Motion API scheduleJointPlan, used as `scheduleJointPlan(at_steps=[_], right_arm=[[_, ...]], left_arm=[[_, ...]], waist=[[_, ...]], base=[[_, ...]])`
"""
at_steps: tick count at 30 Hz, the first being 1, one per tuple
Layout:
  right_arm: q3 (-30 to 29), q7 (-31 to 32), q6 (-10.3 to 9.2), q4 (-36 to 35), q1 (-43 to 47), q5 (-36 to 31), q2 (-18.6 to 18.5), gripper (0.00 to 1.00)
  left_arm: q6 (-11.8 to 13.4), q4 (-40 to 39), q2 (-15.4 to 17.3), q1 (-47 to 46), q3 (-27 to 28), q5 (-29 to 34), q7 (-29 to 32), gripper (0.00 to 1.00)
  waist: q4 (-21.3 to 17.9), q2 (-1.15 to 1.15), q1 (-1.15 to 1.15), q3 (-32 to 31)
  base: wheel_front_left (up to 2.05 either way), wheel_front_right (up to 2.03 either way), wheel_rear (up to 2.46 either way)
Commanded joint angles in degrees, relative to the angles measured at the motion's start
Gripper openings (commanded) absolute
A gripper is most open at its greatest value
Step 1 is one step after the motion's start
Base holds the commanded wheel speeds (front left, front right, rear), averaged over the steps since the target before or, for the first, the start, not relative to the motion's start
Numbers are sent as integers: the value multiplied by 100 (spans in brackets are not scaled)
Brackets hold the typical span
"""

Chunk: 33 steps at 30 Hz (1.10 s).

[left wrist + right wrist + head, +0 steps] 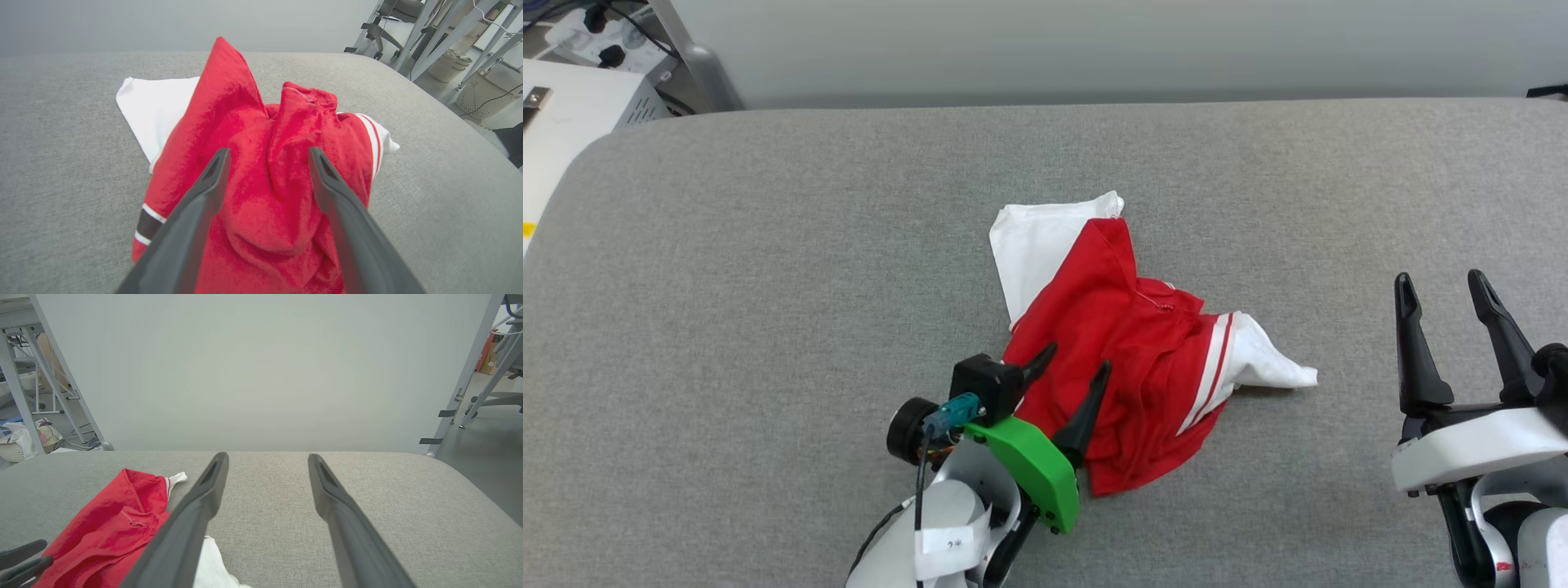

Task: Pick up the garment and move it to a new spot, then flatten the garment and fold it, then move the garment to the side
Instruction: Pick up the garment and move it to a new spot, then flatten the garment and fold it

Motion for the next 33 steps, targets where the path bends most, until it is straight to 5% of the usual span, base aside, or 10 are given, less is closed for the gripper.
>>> scheduleJointPlan(at_steps=[1, 10, 23, 33], right_arm=[[20, 23, -4, 28, 9, -41, 3, 100], [36, 169, -4, 27, 301, -103, 7, 100], [-69, 333, -4, 1, 732, -59, 13, 100], [-160, 625, -4, 127, 844, 130, 18, 100]], left_arm=[[61, -91, 50, 97, 75, 23, -150, 100], [543, -717, 371, 284, 611, 5, -539, 100], [1363, -1705, 1394, 1163, 1548, -24, -462, 100], [1509, -2319, 1539, 1539, 1597, -143, -190, 100]], waist=[[42, 0, 0, -195], [67, 0, 0, -566], [117, 0, 0, -780], [151, 0, 0, -807]], base=[[0, 0, 0], [0, 0, 0], [0, 0, 0], [0, 0, 0]])
